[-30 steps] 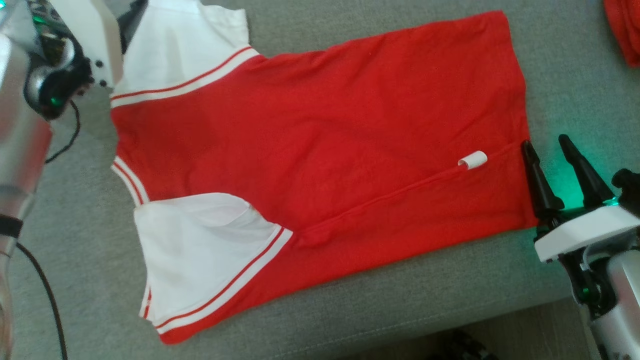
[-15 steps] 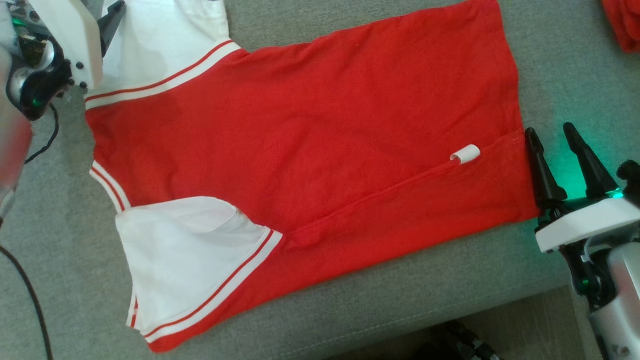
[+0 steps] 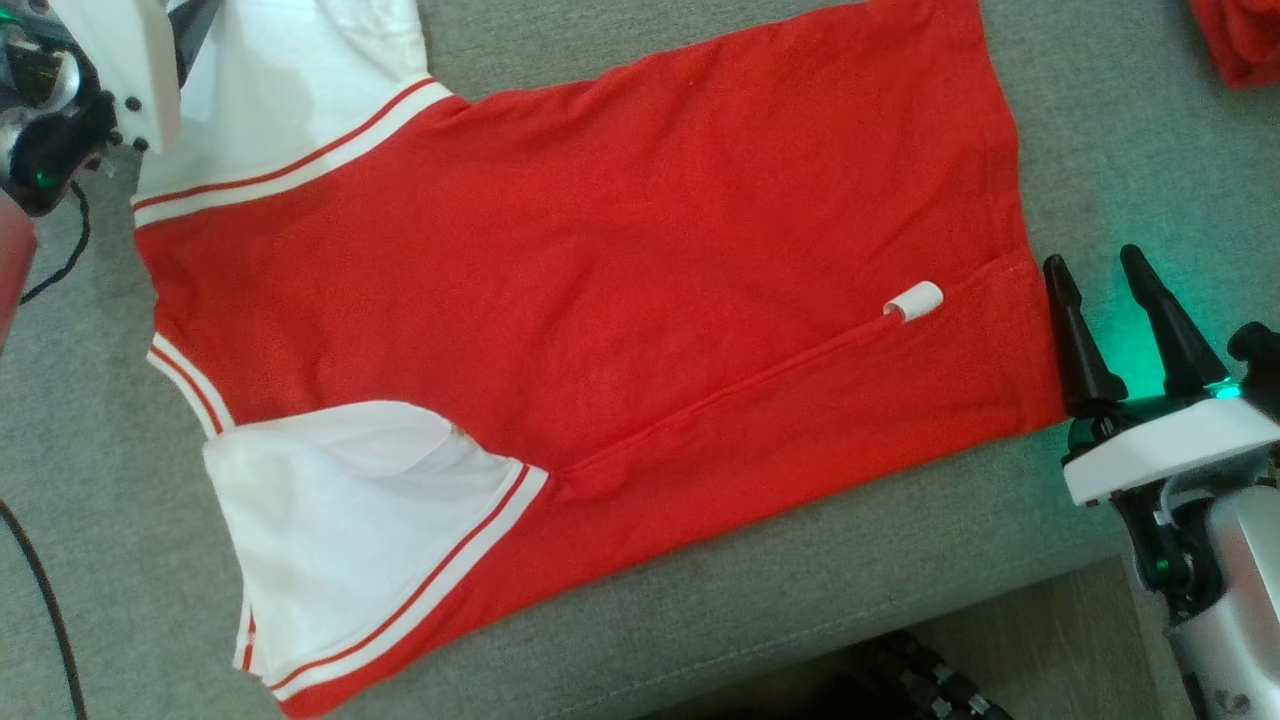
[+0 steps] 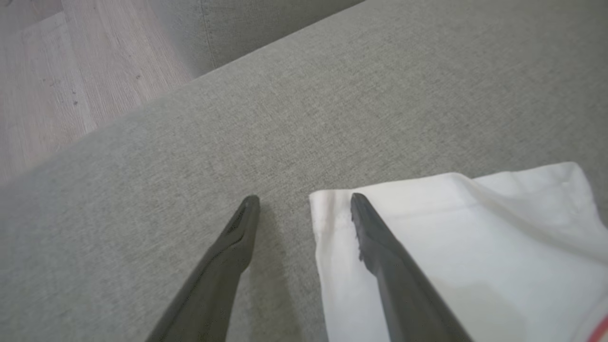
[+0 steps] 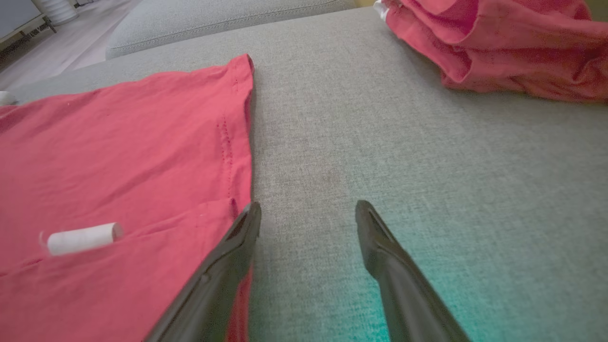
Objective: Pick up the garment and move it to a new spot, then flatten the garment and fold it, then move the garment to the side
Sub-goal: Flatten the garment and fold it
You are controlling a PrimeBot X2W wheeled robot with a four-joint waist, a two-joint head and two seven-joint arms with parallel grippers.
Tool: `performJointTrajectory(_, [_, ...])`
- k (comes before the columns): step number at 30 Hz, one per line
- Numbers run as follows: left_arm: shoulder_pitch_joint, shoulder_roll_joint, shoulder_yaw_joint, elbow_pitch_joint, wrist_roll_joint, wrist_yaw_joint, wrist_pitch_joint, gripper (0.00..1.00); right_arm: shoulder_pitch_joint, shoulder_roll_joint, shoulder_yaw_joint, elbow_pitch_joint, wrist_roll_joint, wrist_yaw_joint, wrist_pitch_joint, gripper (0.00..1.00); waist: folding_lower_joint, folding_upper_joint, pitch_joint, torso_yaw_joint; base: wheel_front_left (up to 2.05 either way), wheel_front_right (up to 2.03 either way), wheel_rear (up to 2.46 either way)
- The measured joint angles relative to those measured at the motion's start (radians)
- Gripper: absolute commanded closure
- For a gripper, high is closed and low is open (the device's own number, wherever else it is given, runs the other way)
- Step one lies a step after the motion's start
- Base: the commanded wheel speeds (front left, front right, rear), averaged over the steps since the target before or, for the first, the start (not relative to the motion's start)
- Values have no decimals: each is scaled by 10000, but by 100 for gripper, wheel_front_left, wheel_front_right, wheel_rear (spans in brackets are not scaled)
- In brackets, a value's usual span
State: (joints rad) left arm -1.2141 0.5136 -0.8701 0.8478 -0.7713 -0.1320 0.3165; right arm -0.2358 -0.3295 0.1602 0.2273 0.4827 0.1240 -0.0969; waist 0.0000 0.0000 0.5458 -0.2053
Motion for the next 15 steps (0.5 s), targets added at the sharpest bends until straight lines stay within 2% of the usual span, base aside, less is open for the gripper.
performJointTrajectory(2, [-66,19,-117,0,-84,0,12,0,0,6,0,2,0,0,-2,0,0,0,18,-39,0,0,0])
performJointTrajectory(3, [-75,33,-198,-2,-94,2,52,19,0,8,2,2,0,0,-2,0,0,0,20,-56,0,0,0])
performJointTrajectory(4, [-82,42,-238,-4,-119,0,69,31,0,8,0,8,0,0,-2,0,0,0,18,-69,0,0,0])
performJointTrajectory(6, [-111,48,-334,-10,-224,-2,75,71,0,8,0,15,0,0,-13,0,0,0,6,-78,0,0,0])
performJointTrajectory(8, [-130,52,-474,-10,-249,-2,75,100,0,8,-2,38,0,0,-15,0,0,0,-19,-73,0,0,0])
performJointTrajectory(15, [-133,61,-872,-17,-418,-2,-334,100,-24,-25,113,56,-105,0,19,0,0,0,-326,49,0,0,0])
